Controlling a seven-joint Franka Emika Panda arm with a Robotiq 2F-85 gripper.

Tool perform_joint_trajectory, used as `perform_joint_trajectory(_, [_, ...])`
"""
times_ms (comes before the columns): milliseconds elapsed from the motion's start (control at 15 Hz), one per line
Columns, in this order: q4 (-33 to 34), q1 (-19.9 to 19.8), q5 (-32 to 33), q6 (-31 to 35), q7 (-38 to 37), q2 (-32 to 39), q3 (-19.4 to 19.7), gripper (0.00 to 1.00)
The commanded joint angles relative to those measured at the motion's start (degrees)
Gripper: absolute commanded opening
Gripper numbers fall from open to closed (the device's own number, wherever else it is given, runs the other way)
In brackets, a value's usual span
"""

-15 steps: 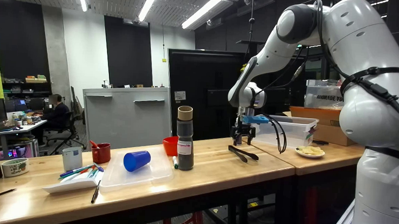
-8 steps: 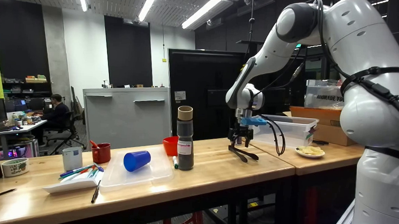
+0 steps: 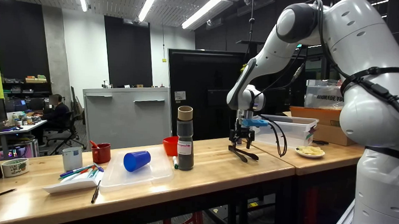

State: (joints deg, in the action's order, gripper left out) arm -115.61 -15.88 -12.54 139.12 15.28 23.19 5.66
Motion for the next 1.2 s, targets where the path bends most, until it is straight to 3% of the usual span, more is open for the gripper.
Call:
perform_joint_trajectory(0, [-0.62,-0.35,0.46,-0.02,-0.02,-0.71,0.02,1.00])
perform_joint_trajectory(1133, [0.46,-0.48,0.21,-0.34,-0.16,0.40,-0.13,1.00])
